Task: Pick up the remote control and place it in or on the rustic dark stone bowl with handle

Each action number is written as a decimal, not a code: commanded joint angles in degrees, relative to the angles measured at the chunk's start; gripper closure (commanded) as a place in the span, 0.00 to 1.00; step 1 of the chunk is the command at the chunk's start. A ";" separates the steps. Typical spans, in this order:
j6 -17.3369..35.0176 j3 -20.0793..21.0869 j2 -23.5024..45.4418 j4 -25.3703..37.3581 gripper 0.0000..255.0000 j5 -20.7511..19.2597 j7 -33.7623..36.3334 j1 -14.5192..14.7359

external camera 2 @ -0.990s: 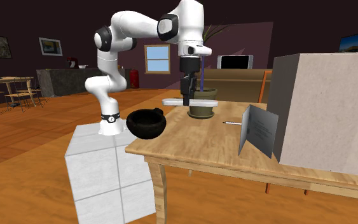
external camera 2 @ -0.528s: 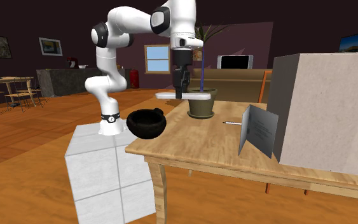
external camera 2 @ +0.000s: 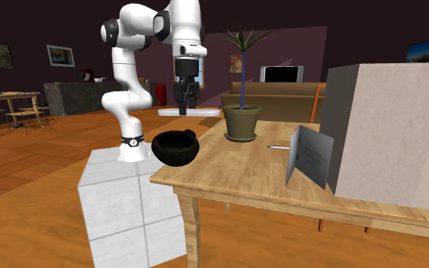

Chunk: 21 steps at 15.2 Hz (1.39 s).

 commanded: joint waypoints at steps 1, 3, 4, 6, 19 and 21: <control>1.10 -0.79 -4.30 -5.26 1.00 0.93 -2.06 -1.02; 2.25 -1.44 -6.67 -8.71 1.00 1.38 -3.38 -1.55; 3.00 -1.45 -6.56 -9.36 1.00 1.35 -3.35 -1.53; 4.51 -1.43 -6.29 -10.61 1.00 1.29 -3.28 -1.52; 12.25 -1.34 -4.15 -16.24 1.00 0.79 -2.79 -1.47; 12.25 -1.34 -4.15 -16.24 1.00 0.79 -2.79 -1.47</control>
